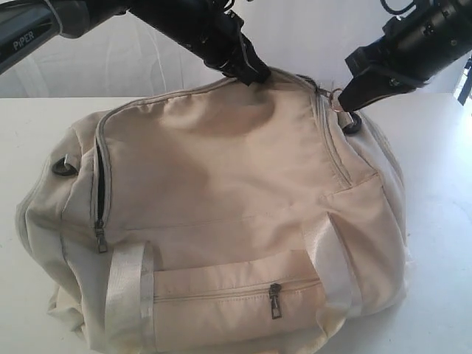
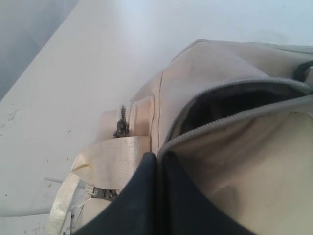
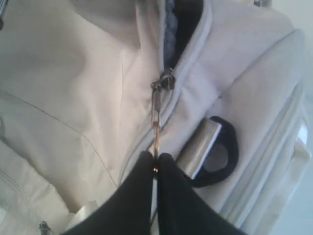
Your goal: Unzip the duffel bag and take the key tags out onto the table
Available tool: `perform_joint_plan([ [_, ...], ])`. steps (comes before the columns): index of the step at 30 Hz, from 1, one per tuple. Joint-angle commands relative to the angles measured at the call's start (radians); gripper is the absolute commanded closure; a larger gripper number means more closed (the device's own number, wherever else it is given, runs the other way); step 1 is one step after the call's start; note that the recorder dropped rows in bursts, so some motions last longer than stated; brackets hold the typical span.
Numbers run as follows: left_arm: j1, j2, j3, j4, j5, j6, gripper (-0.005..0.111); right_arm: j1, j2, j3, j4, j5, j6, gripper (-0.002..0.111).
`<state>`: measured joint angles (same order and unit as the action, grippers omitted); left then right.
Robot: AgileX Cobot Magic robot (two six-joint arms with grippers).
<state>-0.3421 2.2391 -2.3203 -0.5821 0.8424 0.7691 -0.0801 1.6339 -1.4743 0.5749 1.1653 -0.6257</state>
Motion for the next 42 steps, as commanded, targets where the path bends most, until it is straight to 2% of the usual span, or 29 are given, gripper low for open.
perform_joint_plan([
  [1,0.019,0.017,0.005,0.045,-0.019,-0.031,0.107,-0.008,-0.102,0.102,-0.034,0.056,0.014,0.108],
  [5,0.019,0.019,0.005,0.045,-0.019,-0.033,0.107,-0.008,-0.198,0.202,-0.064,0.056,0.035,0.108],
  [10,0.019,0.019,0.005,0.045,-0.009,-0.033,0.107,-0.008,-0.284,0.282,-0.188,0.056,0.126,0.108],
  [22,0.019,0.005,0.005,-0.009,0.061,-0.028,0.107,-0.008,-0.346,0.417,-0.166,0.056,0.144,0.108],
  [25,0.019,-0.014,0.005,-0.019,0.092,-0.011,0.107,-0.008,-0.346,0.446,-0.166,0.056,0.135,0.108],
  [30,0.019,-0.032,0.005,-0.042,0.207,-0.009,0.107,-0.008,-0.346,0.452,-0.166,-0.056,0.135,0.107],
  [33,0.019,-0.032,0.005,-0.094,0.291,-0.007,0.107,-0.008,-0.346,0.452,-0.158,-0.093,0.135,0.095],
  [36,0.019,-0.036,0.005,-0.135,0.375,-0.005,0.107,-0.008,-0.346,0.452,-0.158,-0.105,0.135,0.074],
  [39,0.019,-0.047,0.005,-0.157,0.379,-0.003,0.107,-0.008,-0.346,0.449,-0.158,-0.106,0.135,0.057],
  [42,0.019,-0.066,0.005,-0.166,0.379,-0.037,0.107,-0.008,-0.348,0.448,-0.158,-0.114,0.135,0.051],
])
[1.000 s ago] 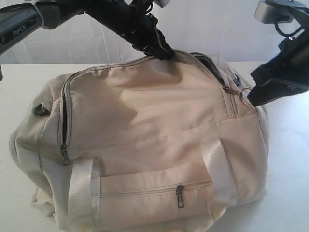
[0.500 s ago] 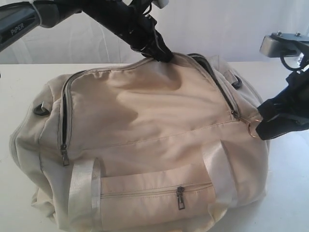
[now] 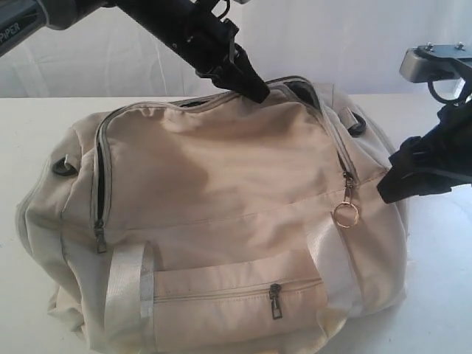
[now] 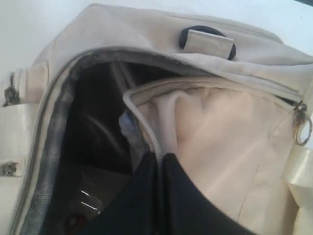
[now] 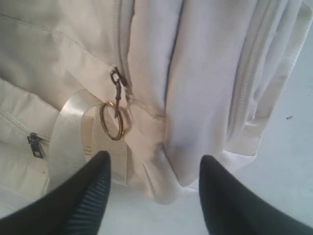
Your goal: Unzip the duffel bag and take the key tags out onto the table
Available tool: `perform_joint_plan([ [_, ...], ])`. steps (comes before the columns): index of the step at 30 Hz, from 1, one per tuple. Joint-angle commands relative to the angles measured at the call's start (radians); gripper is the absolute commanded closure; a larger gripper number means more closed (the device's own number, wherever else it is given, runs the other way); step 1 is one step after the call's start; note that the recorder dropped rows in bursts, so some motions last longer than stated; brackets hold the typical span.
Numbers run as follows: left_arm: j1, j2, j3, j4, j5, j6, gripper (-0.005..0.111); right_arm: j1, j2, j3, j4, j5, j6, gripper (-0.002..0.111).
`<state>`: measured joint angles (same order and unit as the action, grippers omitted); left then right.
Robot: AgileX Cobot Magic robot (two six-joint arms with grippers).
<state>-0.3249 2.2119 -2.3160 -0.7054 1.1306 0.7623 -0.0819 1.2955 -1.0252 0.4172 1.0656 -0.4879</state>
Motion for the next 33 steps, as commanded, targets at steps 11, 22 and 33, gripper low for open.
perform_joint_plan([
  [11,-0.028,-0.162,0.066,0.032,0.09,-0.193,0.107,-0.007,-0.101,-0.026,-0.004,-0.049,-0.003,0.051],
  [22,-0.148,-0.422,0.469,0.109,0.09,-0.181,0.107,-0.007,-0.153,-0.026,-0.004,-0.074,-0.003,0.051],
  [33,-0.343,-0.537,0.8,0.005,0.09,-0.234,0.107,-0.007,-0.153,-0.02,0.142,-0.171,-0.001,0.051],
])
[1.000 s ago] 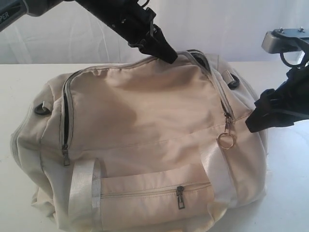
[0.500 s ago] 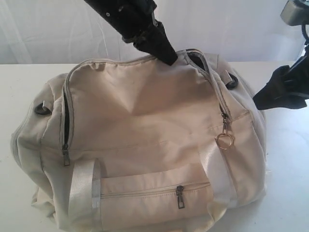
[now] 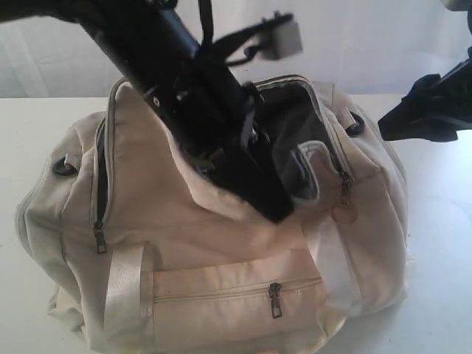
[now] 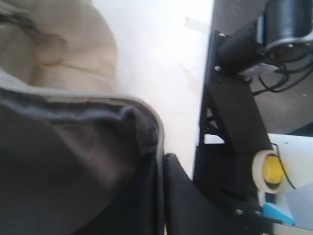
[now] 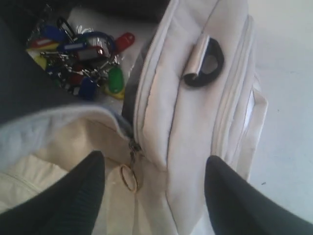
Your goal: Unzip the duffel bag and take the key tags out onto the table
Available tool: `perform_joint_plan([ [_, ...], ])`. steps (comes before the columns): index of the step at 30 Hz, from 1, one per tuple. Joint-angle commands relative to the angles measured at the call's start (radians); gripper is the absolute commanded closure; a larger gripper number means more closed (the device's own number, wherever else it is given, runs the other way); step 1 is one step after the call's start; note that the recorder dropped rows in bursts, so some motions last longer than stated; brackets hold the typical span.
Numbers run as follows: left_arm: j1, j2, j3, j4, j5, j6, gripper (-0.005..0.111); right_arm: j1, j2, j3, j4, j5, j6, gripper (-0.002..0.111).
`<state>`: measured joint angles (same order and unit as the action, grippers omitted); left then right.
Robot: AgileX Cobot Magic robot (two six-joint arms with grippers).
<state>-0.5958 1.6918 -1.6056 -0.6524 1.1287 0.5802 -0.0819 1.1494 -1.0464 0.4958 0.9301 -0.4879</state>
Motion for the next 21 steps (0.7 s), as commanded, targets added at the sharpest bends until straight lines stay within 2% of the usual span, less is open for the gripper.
perform_joint_plan([
  [1,-0.088,-0.017,0.111,-0.048,0.086,-0.064,0.107,-0.007,-0.007,0.001,0.078,-0.04,-0.005,0.051],
  [5,-0.164,-0.017,0.198,-0.05,0.025,-0.079,0.107,-0.007,-0.007,0.001,0.083,-0.04,-0.007,0.051],
  [9,-0.204,-0.017,0.257,-0.05,-0.019,-0.091,0.107,-0.007,-0.007,0.001,0.083,-0.042,-0.007,0.051],
  [21,-0.206,-0.017,0.291,-0.04,-0.062,-0.091,0.107,-0.007,-0.007,0.002,0.083,-0.042,-0.004,0.051],
])
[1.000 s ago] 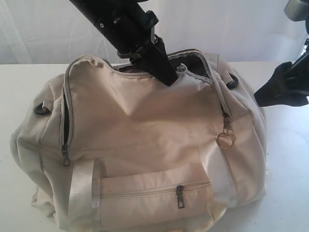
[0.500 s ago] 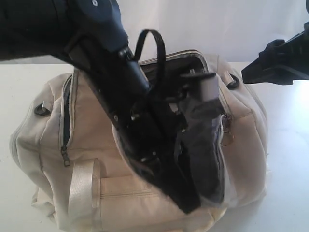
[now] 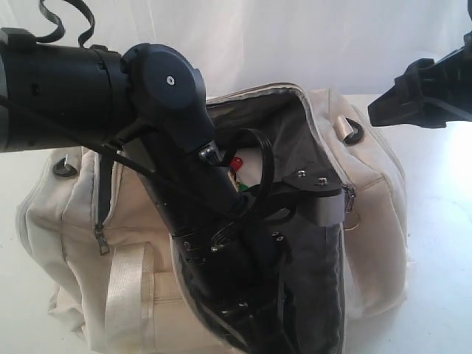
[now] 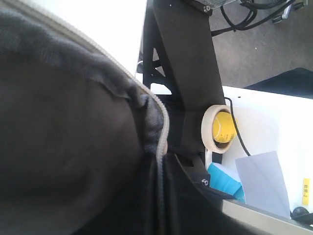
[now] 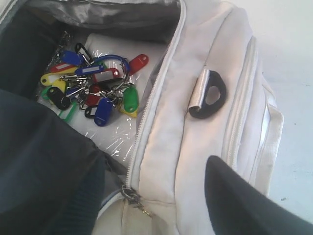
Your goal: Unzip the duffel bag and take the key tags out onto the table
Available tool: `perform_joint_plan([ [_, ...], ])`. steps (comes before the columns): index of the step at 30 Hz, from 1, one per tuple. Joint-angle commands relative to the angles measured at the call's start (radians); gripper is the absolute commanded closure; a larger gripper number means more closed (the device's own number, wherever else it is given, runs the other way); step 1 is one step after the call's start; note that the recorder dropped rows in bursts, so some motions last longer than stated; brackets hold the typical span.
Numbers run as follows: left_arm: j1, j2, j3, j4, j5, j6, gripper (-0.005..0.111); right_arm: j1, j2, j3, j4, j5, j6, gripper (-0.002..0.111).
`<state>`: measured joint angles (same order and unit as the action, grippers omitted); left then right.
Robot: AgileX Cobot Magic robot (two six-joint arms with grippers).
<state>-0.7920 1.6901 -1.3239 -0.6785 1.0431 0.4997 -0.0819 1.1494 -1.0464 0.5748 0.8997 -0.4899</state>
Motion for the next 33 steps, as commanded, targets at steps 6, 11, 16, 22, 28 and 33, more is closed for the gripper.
perform_joint_plan([
  [6,-0.01,-0.004,0.009,-0.008,0.026,-0.036,0.072,-0.007,-0.007,0.002,0.004,-0.008,-0.002,0.051],
  [11,-0.01,-0.003,0.002,-0.008,0.056,-0.063,0.041,-0.007,-0.007,0.002,0.004,-0.006,-0.002,0.051],
  [16,-0.007,-0.05,-0.146,0.217,0.178,-0.125,0.046,-0.007,-0.007,0.002,-0.003,0.004,-0.002,0.051],
  [22,-0.007,-0.179,-0.324,0.637,0.178,-0.267,0.046,-0.007,-0.007,0.004,-0.003,0.007,-0.006,0.051],
  [28,-0.007,-0.175,-0.26,0.843,-0.096,-0.371,0.046,-0.007,-0.007,0.03,0.001,-0.01,-0.006,0.051],
  [33,0.012,-0.09,-0.15,0.91,-0.179,-0.373,0.046,-0.007,-0.007,0.037,0.001,-0.019,-0.016,0.051],
])
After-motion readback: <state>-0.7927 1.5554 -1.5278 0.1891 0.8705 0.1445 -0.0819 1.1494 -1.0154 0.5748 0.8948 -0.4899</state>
